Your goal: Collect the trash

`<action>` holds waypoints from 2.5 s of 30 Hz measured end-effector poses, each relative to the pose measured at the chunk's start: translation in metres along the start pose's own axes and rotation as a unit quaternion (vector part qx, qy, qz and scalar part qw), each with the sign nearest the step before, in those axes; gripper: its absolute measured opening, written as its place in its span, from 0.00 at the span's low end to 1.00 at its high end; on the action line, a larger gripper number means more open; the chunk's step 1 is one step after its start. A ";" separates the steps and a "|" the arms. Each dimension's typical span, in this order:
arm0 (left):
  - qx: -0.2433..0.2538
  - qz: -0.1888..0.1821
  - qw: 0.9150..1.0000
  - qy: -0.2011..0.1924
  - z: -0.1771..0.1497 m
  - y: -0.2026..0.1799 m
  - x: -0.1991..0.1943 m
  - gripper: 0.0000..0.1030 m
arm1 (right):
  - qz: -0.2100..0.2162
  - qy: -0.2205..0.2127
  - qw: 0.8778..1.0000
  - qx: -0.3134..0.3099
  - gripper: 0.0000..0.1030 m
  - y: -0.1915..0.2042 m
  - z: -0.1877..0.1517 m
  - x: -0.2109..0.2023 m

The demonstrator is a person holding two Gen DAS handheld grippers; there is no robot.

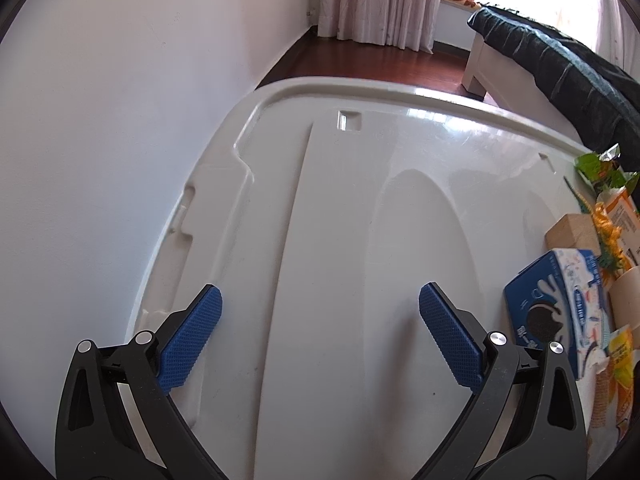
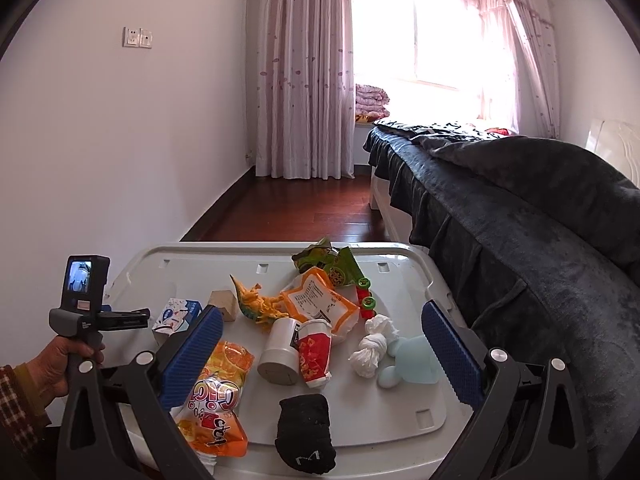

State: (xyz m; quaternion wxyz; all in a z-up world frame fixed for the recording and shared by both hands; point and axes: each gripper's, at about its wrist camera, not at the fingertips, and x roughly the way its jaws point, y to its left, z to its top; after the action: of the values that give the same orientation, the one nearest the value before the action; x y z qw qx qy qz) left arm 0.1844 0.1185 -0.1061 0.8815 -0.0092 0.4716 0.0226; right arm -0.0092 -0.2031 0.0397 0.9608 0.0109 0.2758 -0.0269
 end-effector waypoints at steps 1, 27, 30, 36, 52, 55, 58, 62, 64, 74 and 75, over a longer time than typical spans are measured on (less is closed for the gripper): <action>0.000 0.004 1.000 -0.006 0.001 0.000 -0.004 0.94 | -0.002 -0.002 1.000 -0.001 0.95 0.000 0.000 0.000; 0.004 0.022 0.998 -0.062 -0.115 -0.065 -0.214 0.94 | -0.040 0.004 0.998 0.047 0.95 0.006 -0.011 -0.056; 0.018 0.020 0.997 -0.071 -0.123 -0.077 -0.225 0.94 | -0.048 -0.008 0.998 0.042 0.95 0.006 -0.020 -0.065; 0.026 0.011 0.997 -0.074 -0.125 -0.091 -0.237 0.94 | -0.060 -0.011 0.998 0.022 0.95 0.012 -0.032 -0.056; 0.032 0.012 0.996 -0.083 -0.119 -0.107 -0.232 0.94 | -0.097 -0.050 0.994 -0.028 0.95 0.020 -0.031 -0.056; 0.031 0.013 0.996 -0.082 -0.120 -0.106 -0.231 0.94 | -0.095 -0.052 0.994 -0.029 0.95 0.021 -0.030 -0.056; 0.033 0.013 0.996 -0.079 -0.121 -0.106 -0.229 0.94 | -0.095 -0.051 0.994 -0.032 0.95 0.022 -0.032 -0.057; 0.039 0.016 0.995 -0.088 -0.122 -0.108 -0.231 0.94 | -0.094 -0.051 0.994 -0.035 0.95 0.023 -0.032 -0.057; 0.039 0.012 0.995 -0.089 -0.122 -0.109 -0.232 0.94 | -0.093 -0.051 0.994 -0.034 0.95 0.023 -0.033 -0.058; 0.046 0.000 0.995 -0.085 -0.122 -0.115 -0.230 0.94 | -0.091 -0.045 0.994 -0.028 0.95 0.020 -0.032 -0.054; 0.046 0.001 0.995 -0.086 -0.121 -0.116 -0.230 0.94 | -0.091 -0.044 0.994 -0.029 0.95 0.020 -0.032 -0.053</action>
State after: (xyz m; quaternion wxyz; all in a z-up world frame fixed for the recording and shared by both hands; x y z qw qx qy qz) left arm -0.0381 -0.0086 0.0173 0.9184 0.0342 0.3942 0.0027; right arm -0.0701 -0.1792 0.0409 0.9654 -0.0435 0.2339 -0.1063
